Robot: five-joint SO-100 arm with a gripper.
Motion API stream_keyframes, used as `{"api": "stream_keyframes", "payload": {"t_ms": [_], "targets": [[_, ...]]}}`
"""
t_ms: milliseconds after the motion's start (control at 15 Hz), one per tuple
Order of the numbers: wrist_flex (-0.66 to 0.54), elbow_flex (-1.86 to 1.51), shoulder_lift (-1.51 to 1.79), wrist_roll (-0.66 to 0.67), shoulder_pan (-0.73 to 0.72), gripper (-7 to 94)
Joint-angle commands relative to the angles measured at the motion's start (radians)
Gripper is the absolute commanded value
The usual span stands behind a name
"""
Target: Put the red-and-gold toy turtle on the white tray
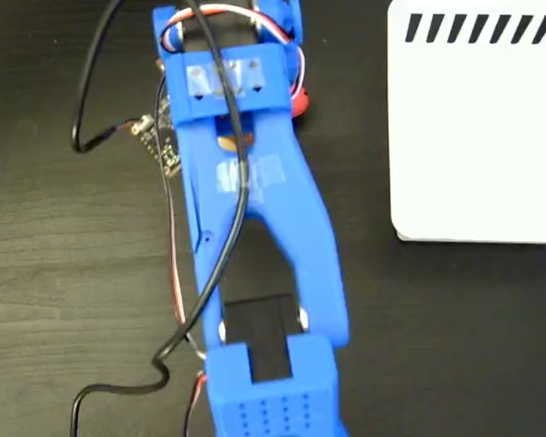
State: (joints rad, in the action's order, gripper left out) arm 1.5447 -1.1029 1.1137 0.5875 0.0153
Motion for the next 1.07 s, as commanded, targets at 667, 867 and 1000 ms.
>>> {"api": "stream_keyframes", "payload": {"t_ms": [667,867,1000], "targets": [[0.106,0.098,0.031,0.124,0.066,60],[0.107,0.098,0.038,0.123,0.075,60],[0.107,0.095,0.038,0.121,0.077,60]]}}
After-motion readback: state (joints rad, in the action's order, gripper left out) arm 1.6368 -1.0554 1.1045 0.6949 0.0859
